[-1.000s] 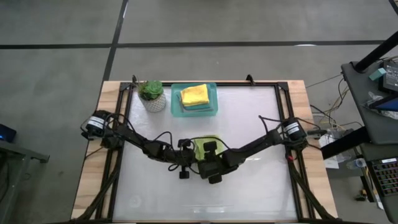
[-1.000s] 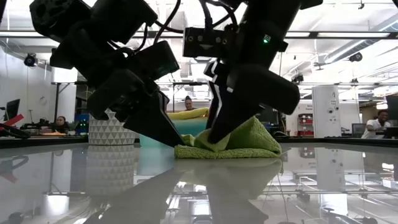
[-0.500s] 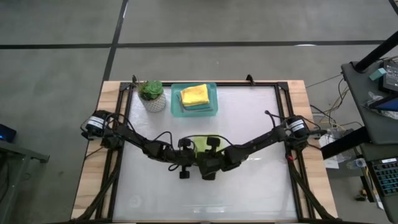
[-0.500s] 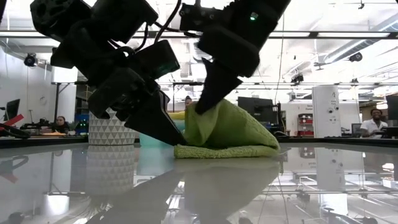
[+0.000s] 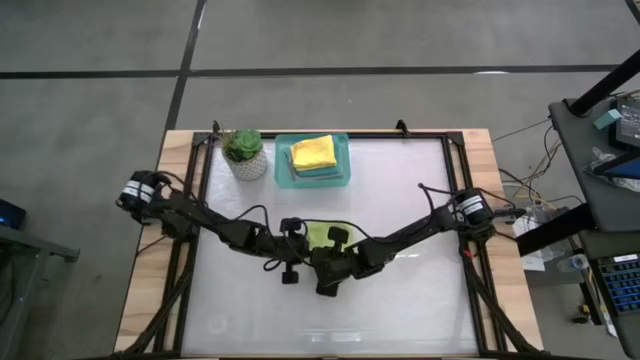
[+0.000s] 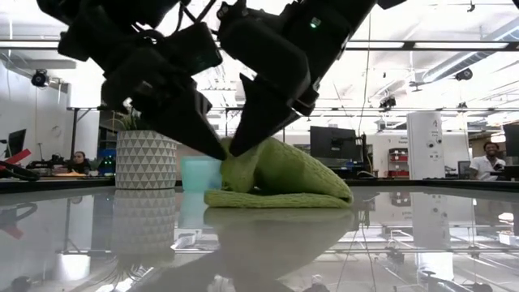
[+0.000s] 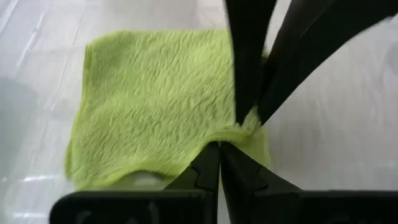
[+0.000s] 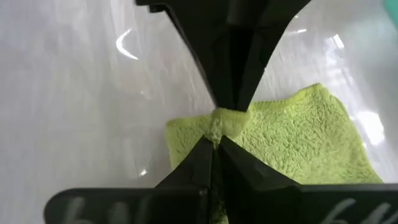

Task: Fold microfiber towels
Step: Fold the green microfiber cloth

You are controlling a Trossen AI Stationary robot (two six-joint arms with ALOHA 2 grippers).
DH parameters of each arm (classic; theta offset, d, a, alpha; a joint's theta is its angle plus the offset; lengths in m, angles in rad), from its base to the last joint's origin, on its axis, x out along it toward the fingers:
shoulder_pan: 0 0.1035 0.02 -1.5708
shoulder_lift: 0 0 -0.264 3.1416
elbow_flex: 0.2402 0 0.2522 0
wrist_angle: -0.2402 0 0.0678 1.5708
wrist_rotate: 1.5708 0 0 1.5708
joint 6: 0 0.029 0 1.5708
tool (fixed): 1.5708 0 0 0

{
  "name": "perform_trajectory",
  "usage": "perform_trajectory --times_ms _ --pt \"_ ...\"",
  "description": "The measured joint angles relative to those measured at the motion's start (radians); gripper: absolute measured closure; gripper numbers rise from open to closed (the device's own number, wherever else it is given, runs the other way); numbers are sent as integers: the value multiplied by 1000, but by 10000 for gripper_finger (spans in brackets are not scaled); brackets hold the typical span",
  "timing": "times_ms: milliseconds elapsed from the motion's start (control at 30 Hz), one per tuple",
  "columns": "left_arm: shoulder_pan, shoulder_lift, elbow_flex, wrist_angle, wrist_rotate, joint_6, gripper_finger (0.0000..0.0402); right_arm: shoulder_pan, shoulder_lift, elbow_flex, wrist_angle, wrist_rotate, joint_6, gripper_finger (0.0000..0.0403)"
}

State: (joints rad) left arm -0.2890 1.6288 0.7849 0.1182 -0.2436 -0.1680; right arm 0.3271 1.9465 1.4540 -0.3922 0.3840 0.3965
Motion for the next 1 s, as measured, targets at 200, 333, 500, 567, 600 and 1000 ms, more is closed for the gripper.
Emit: perform_trajectory --times_ms 200,333,500,567,600,1000 --pt "0 -67 0 -126 0 -5 402 0 0 0 25 -3 5 390" --pt "0 -86 -2 -162 0 -6 402 0 0 0 65 -43 7 390" --pt "0 -94 0 -163 0 -6 402 -4 6 0 84 -61 51 380" --pt "0 -96 0 -163 0 -7 402 -11 6 -1 80 -83 63 364" --pt "0 -97 0 -163 0 -7 402 -13 6 -1 80 -90 65 353" --pt "-2 -132 7 -155 92 -35 375 -15 -27 16 76 -98 -52 236"
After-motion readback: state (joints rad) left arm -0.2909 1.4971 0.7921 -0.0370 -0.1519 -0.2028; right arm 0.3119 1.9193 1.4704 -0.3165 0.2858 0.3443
